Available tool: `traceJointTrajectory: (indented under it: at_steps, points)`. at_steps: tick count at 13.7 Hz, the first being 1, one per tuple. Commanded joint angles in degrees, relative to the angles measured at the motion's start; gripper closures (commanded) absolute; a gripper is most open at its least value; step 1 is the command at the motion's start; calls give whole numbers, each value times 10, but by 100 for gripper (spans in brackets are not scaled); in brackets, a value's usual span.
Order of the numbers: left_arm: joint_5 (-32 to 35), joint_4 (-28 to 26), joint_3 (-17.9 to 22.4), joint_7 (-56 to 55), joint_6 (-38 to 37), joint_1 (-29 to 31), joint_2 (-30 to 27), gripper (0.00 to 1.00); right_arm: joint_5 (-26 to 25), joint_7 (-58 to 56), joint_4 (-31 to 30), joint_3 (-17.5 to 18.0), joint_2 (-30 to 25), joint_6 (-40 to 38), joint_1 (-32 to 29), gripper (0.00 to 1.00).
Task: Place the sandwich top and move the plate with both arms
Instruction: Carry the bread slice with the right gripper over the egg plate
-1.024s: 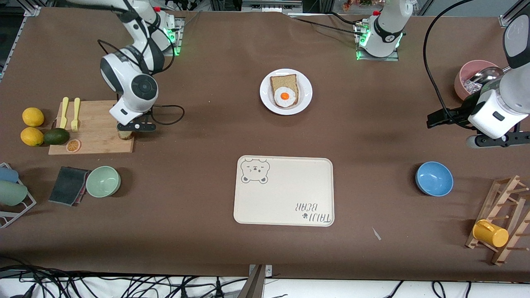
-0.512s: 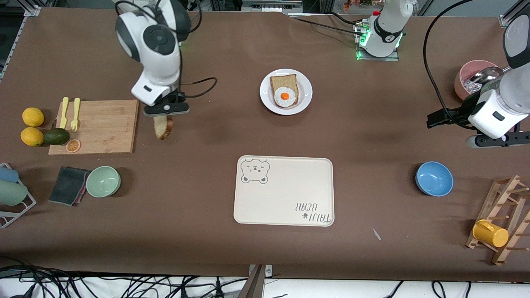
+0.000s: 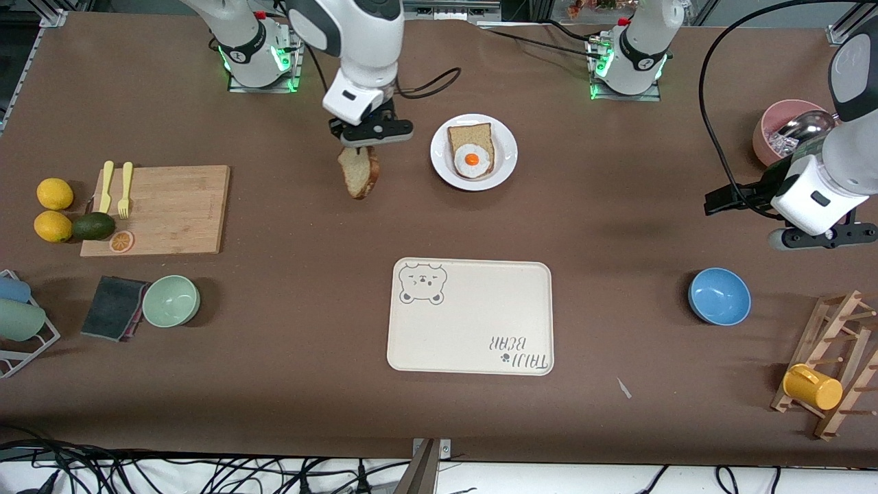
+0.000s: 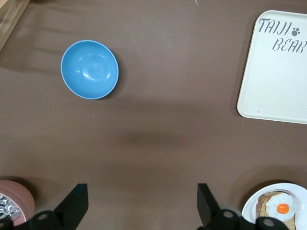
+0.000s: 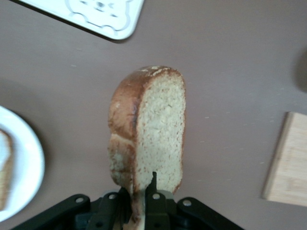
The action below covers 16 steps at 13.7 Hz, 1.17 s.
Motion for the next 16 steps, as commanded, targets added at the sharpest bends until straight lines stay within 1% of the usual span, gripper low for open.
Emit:
traceJointTrajectory:
  at_steps: [1, 2, 4, 5, 6, 7, 9, 10, 11, 12, 14, 16]
  points:
    - [8, 3, -1, -5, 2, -1, 3, 0, -33, 76, 97, -6, 82, -46, 45, 100]
    - [8, 3, -1, -5, 2, -1, 3, 0, -52, 107, 118, -6, 107, -49, 67, 100]
    - [8, 3, -1, -5, 2, -1, 4, 0, -54, 149, 162, -8, 160, -70, 107, 100]
    - [8, 3, -1, -5, 2, -1, 5, 0, -63, 187, 189, -8, 191, -97, 133, 100]
    - [8, 3, -1, -5, 2, -1, 8, 0, -86, 231, 221, -7, 224, -130, 147, 100]
    - [8, 3, -2, -5, 2, -1, 8, 0, -97, 256, 256, -3, 251, -156, 158, 100]
    - [8, 4, -2, -5, 2, -1, 14, 0, -94, 273, 302, -3, 289, -181, 191, 100]
    - [8, 4, -1, -5, 2, -1, 14, 0, -91, 282, 317, 0, 311, -188, 198, 100]
    - [8, 4, -2, -5, 2, -1, 14, 0, -95, 306, 332, 18, 332, -187, 203, 100]
    - [8, 4, -2, -5, 2, -1, 14, 0, -97, 327, 346, 29, 348, -181, 206, 100]
    - [8, 4, -2, -5, 2, -1, 14, 0, -94, 332, 349, 29, 363, -165, 226, 100]
    - [8, 4, -2, -5, 2, -1, 14, 0, -95, 355, 350, 31, 374, -164, 236, 100]
